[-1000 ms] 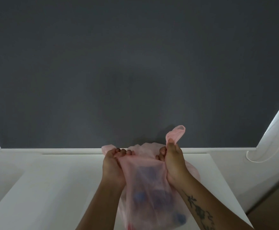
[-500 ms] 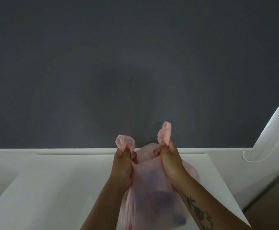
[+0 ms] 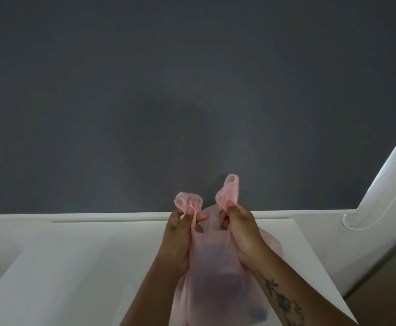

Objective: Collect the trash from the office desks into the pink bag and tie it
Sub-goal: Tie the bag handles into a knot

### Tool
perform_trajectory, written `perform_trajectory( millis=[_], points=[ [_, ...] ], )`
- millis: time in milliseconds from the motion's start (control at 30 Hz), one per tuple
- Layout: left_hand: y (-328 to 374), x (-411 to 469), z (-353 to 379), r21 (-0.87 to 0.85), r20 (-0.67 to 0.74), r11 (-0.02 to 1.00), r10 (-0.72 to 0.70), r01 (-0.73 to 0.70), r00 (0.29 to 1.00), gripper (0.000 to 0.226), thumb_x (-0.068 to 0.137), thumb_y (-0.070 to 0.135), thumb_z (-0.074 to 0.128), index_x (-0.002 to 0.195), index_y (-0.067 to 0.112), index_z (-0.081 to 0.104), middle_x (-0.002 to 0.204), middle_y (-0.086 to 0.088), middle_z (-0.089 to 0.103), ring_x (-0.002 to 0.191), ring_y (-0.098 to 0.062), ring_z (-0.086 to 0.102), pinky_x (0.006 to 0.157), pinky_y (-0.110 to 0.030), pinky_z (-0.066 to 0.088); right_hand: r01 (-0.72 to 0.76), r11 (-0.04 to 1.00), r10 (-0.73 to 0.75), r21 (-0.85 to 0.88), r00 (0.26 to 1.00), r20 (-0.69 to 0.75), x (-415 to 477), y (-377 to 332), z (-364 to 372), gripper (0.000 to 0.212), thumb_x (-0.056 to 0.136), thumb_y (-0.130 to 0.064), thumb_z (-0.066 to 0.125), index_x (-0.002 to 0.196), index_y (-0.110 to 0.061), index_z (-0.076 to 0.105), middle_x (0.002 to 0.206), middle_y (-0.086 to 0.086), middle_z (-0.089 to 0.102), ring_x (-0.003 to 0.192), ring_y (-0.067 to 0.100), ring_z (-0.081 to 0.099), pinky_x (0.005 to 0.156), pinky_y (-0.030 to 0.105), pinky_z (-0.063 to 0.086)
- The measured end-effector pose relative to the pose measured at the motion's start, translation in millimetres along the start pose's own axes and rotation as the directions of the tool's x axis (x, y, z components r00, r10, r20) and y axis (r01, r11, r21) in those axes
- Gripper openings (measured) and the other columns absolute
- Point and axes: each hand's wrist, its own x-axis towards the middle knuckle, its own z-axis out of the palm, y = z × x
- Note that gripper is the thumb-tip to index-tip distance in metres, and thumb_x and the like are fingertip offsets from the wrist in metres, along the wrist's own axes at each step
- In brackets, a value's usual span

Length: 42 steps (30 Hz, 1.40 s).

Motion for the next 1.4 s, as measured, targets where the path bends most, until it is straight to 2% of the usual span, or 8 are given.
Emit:
perform_trajectory(
  millis=[167, 267, 467, 633, 867, 1100, 1167, 1400],
  points=[
    [-0.4, -4.1, 5.1, 0.048, -0.047, 0.998, 0.052, -0.050, 0.998, 0.031, 0.100, 0.034, 0.054, 0.080, 0.010, 0.056, 0.062, -0.004, 0.047, 0.049, -0.011, 0.043, 0.049, -0.024, 0.037, 0.101, 0.993, -0.103, -0.066, 0.994, -0.039, 2.5, 0.8, 4.6, 0.020, 0.099, -0.019, 0.041, 0.104, -0.026, 0.059, 0.069, 0.002, 0.055, 0.059, 0.014, 0.052, 0.054, 0.026, 0.044],
    [0.9, -4.2, 5.3, -0.155, -0.029, 0.987, -0.055, 0.050, 0.998, 0.044, 0.105, 0.038, 0.042, 0.088, 0.005, 0.066, 0.051, 0.000, 0.050, 0.041, -0.010, 0.049, 0.044, -0.019, 0.043, 0.087, 0.995, -0.089, -0.043, 0.995, -0.040, -0.5, -0.3, 1.0, 0.025, 0.099, -0.019, 0.038, 0.097, -0.020, 0.064, 0.066, 0.000, 0.056, 0.059, 0.014, 0.053, 0.049, 0.020, 0.044],
    [0.8, -1.9, -4.9, -0.220, 0.069, 0.970, -0.092, 0.105, 0.993, 0.036, 0.099, 0.014, 0.046, 0.065, 0.009, 0.055, 0.054, -0.003, 0.051, 0.043, -0.012, 0.051, 0.044, -0.023, 0.047, -0.175, 0.967, 0.158, 0.187, 0.982, 0.099, -3.9, -4.1, -5.7, 0.040, 0.098, -0.038, 0.043, 0.096, -0.009, 0.070, 0.089, 0.013, 0.073, 0.079, 0.026, 0.070, 0.070, 0.034, 0.055],
    [0.3, 0.2, -7.4, -0.177, 0.075, 0.983, -0.034, 0.047, 0.997, 0.011, 0.089, 0.013, 0.064, 0.098, 0.008, 0.060, 0.057, -0.001, 0.047, 0.047, -0.009, 0.042, 0.049, -0.022, 0.046, 0.011, 0.991, -0.011, 0.132, 1.000, 0.003, 3.2, 3.9, -3.1, 0.022, 0.093, -0.026, 0.059, 0.114, -0.032, 0.062, 0.104, -0.002, 0.072, 0.094, 0.021, 0.071, 0.085, 0.044, 0.059],
    [-0.9, 1.5, -13.6, -0.143, 0.123, 0.988, -0.045, 0.063, 0.991, 0.014, 0.077, 0.018, 0.070, 0.084, 0.010, 0.061, 0.054, 0.000, 0.042, 0.046, -0.008, 0.039, 0.048, -0.019, 0.041, 0.005, 0.986, 0.000, 0.166, 1.000, -0.027, -0.2, 3.6, 1.9, 0.011, 0.086, -0.027, 0.070, 0.083, -0.017, 0.074, 0.073, 0.007, 0.067, 0.071, 0.023, 0.060, 0.075, 0.042, 0.055],
    [4.1, 0.2, -12.7, 0.050, 0.245, 0.997, -0.077, 0.066, 0.966, 0.057, 0.074, 0.024, 0.082, 0.125, 0.008, 0.063, 0.076, -0.011, 0.053, 0.059, -0.015, 0.044, 0.060, -0.024, 0.046, 0.013, 0.993, -0.021, 0.114, 0.998, 0.062, 1.8, 2.0, 3.5, 0.008, 0.084, -0.017, 0.069, 0.085, -0.017, 0.077, 0.084, 0.013, 0.074, 0.076, 0.036, 0.063, 0.078, 0.042, 0.056],
    [2.6, 2.0, -13.7, 0.084, 0.274, 0.994, -0.091, 0.070, 0.957, 0.048, 0.077, 0.028, 0.083, 0.115, 0.002, 0.069, 0.085, -0.015, 0.050, 0.071, -0.025, 0.043, 0.072, -0.032, 0.044, 0.002, 0.996, -0.011, 0.091, 0.995, 0.099, -0.2, -0.2, 4.2, 0.010, 0.085, -0.014, 0.069, 0.086, -0.018, 0.078, 0.092, 0.012, 0.075, 0.093, 0.040, 0.069, 0.088, 0.049, 0.057],
    [1.8, -0.9, -5.2, 0.001, 0.229, 0.998, -0.060, 0.061, 0.972, 0.016, 0.090, 0.020, 0.068, 0.081, 0.007, 0.068, 0.051, 0.001, 0.056, 0.044, -0.008, 0.053, 0.047, -0.018, 0.046, 0.075, 0.997, -0.068, -0.023, 0.970, 0.233, -5.4, -3.9, 4.2, 0.014, 0.085, -0.027, 0.071, 0.089, -0.015, 0.077, 0.093, 0.011, 0.074, 0.091, 0.031, 0.070, 0.085, 0.048, 0.056]
  ],
)
